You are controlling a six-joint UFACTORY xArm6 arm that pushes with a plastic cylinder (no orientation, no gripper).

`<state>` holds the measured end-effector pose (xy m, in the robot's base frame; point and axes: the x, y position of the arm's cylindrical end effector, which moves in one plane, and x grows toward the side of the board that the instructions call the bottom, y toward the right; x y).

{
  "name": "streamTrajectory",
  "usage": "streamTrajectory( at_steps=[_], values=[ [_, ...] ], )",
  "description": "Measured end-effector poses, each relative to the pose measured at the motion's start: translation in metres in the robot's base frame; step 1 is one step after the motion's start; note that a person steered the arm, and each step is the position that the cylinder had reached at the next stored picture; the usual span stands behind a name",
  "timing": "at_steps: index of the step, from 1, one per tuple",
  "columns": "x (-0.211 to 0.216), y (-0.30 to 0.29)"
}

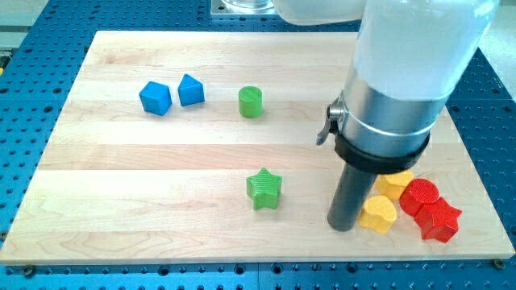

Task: Move the green star diagonally bottom left to the green circle

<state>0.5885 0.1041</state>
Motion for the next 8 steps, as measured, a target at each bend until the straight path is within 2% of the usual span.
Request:
streamTrajectory(
  at_steps=[3, 5, 8],
  values=[
    [-0.001, 0.046],
    [0.011, -0.073],
    [0.011, -0.069]
  ],
)
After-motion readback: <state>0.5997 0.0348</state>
